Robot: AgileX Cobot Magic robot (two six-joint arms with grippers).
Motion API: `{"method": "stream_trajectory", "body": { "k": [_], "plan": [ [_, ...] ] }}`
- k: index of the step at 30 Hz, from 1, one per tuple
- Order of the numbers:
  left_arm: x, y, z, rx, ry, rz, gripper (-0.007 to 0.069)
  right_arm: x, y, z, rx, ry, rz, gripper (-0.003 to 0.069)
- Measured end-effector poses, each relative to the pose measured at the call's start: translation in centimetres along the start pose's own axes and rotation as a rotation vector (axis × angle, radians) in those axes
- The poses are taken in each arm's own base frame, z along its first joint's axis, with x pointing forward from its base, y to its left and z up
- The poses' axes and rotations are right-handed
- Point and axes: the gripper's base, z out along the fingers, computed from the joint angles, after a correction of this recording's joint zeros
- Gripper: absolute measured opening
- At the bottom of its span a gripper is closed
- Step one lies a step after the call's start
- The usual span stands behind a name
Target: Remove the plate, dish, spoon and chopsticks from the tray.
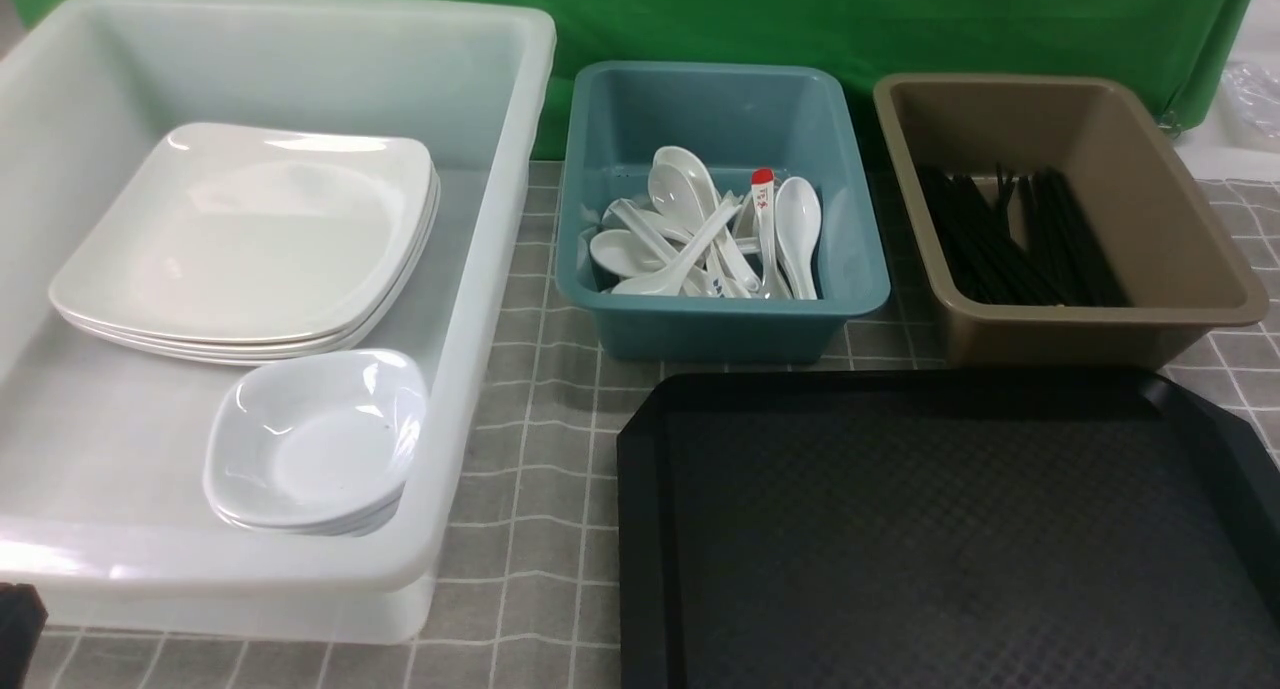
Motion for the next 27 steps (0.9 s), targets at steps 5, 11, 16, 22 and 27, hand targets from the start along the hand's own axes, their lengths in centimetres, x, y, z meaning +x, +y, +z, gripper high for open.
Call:
{"method": "stream_trajectory", "body": {
  "k": [5, 11, 16, 22, 27],
  "plan": [
    [0.00, 0.03, 0.00, -0.004, 0.000, 0.018, 0.0002, 0.03, 0.00, 0.01, 0.000, 0.001, 0.000, 0.0216],
    [0.00, 0.04, 0.00, -0.004, 0.000, 0.018, 0.0002, 0.06, 0.01, 0.02, 0.000, 0.002, -0.001, 0.0218],
    [0.00, 0.04, 0.00, -0.004, 0.000, 0.018, 0.0003, 0.06, 0.01, 0.02, 0.000, 0.002, -0.001, 0.0231],
    [0.00, 0.04, 0.00, -0.004, 0.000, 0.018, 0.0003, 0.06, 0.01, 0.02, 0.000, 0.002, -0.001, 0.0235],
    [0.00, 0.04, 0.00, -0.004, 0.000, 0.018, 0.0003, 0.25, 0.11, 0.04, -0.009, 0.014, 0.001, 0.0235]
  ]
}}
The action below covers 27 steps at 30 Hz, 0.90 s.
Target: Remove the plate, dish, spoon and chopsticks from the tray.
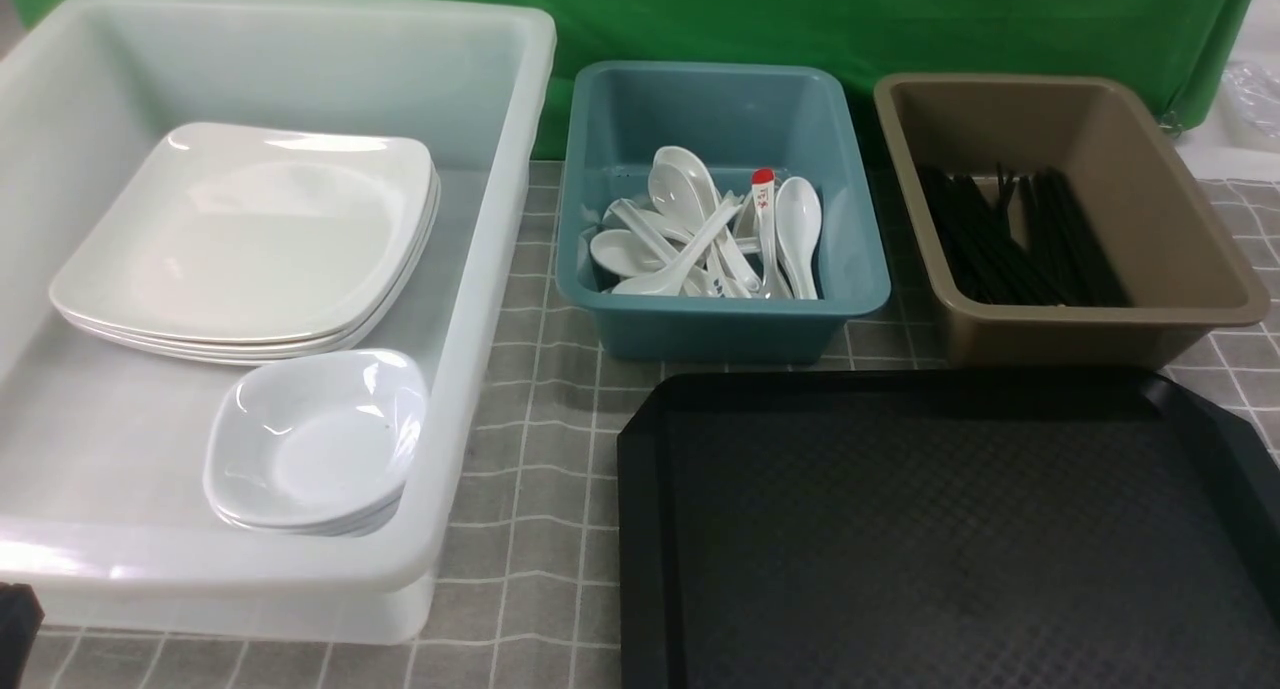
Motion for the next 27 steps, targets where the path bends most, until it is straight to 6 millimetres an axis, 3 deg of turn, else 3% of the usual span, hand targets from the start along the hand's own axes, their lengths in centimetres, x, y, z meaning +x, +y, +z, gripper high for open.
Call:
{"method": "stream_trajectory", "body": {
  "k": [9, 17, 23, 27],
  "plan": [
    [0.0, 0.0, 0.0, 0.000, -0.001, 0.001, 0.0003, 1.8, 2.6, 0.1, -0.263, 0.089, 0.071, 0.0237],
    [0.0, 0.0, 0.0, 0.000, -0.001, 0.001, 0.0003, 3.8, 3.1, 0.6, -0.288, 0.050, 0.086, 0.0237],
    [0.0, 0.0, 0.0, 0.000, -0.001, 0.001, 0.0003, 7.6, 2.4, 0.6, -0.107, 0.090, -0.028, 0.0237],
    [0.0, 0.0, 0.0, 0.000, -0.001, 0.002, 0.0003, 12.6, 1.2, 0.5, 0.118, 0.230, -0.103, 0.0237]
  ]
}}
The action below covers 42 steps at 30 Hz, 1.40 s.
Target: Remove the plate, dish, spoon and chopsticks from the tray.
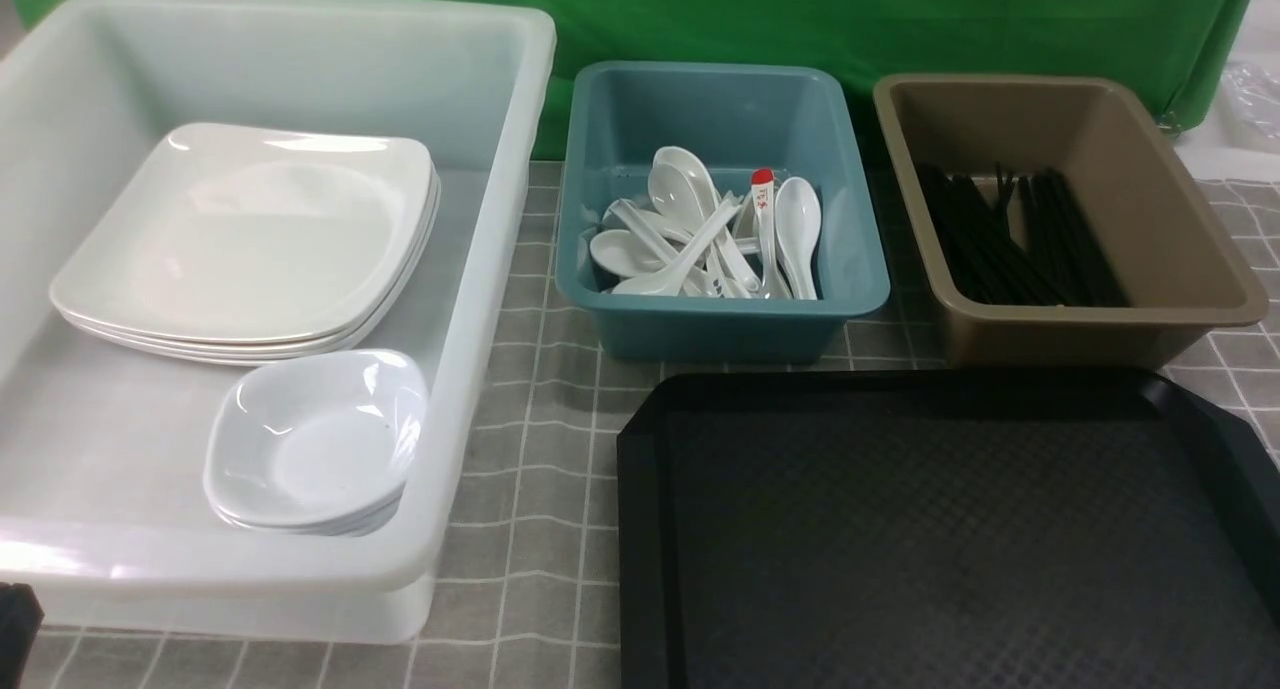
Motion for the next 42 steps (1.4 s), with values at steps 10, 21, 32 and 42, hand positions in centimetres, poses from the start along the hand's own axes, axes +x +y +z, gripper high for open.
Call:
{"method": "stream_trajectory", "body": {
  "k": [10, 21, 32, 42],
  "plan": [
    [0.0, 0.0, 0.0, 0.000, 0.000, 0.001, 0.0003, 4.0, -1.2, -0.1, 0.260, 0.276, 0.040, 0.0237],
    [0.0, 0.0, 0.0, 0.000, 0.000, 0.001, 0.0003, 4.0, -1.1, -0.1, 0.250, 0.274, 0.041, 0.0237],
    [0.0, 0.0, 0.0, 0.000, 0.000, 0.001, 0.0003, 4.0, -1.1, -0.1, 0.250, 0.274, 0.042, 0.0237],
    [0.0, 0.0, 0.0, 0.000, 0.000, 0.001, 0.0003, 4.0, -1.1, -0.1, 0.250, 0.274, 0.044, 0.0237]
  ]
}}
